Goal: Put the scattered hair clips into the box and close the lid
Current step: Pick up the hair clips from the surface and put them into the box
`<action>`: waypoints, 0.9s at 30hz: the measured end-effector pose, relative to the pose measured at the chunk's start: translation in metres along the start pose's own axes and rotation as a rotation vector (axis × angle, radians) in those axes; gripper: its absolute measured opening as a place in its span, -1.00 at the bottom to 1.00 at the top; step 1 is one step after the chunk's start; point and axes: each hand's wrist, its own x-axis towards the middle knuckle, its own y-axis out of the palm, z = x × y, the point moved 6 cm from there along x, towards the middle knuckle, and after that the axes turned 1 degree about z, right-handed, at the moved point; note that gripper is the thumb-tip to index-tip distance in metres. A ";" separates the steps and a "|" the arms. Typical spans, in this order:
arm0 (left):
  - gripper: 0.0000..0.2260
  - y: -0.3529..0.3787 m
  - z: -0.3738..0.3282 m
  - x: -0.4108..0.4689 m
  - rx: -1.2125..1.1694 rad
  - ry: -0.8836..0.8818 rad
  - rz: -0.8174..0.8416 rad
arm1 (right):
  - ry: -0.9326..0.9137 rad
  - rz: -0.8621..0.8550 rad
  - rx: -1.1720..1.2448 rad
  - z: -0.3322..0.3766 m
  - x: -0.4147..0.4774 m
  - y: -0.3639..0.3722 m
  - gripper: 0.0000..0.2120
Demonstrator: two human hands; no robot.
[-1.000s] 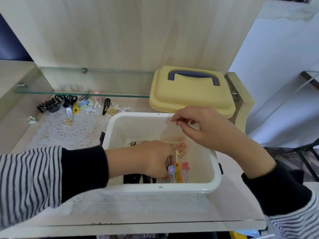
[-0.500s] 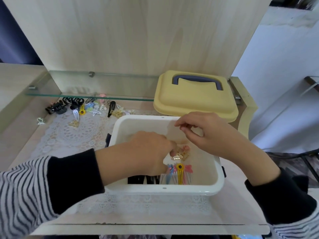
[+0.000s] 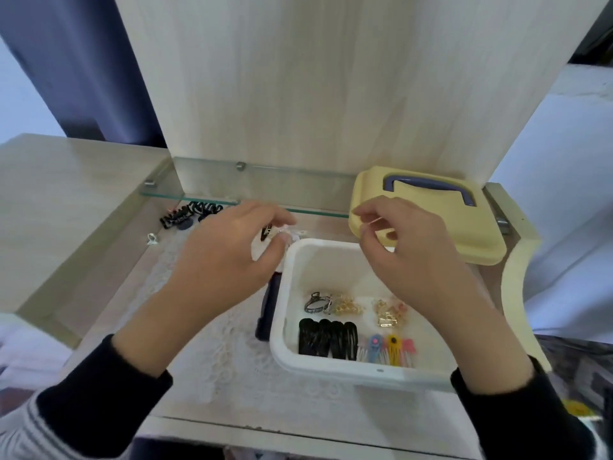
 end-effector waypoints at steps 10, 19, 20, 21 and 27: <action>-0.79 -0.011 0.125 -0.042 -0.034 -0.362 -0.244 | -0.070 -0.237 0.074 0.134 -0.002 0.099 -0.69; -0.76 0.031 0.185 -0.067 -0.109 -0.466 -0.088 | 0.218 -0.066 -0.100 0.103 0.006 0.214 -0.42; -0.74 0.034 0.185 -0.065 -0.093 -0.462 -0.078 | 0.246 -0.063 -0.144 0.096 0.005 0.221 -0.45; -0.74 0.036 0.188 -0.063 -0.074 -0.462 -0.072 | 0.264 -0.063 -0.185 0.090 0.006 0.231 -0.48; -0.57 0.051 0.190 -0.038 -0.006 -0.425 -0.001 | 0.371 -0.081 -0.335 0.056 0.023 0.259 -0.46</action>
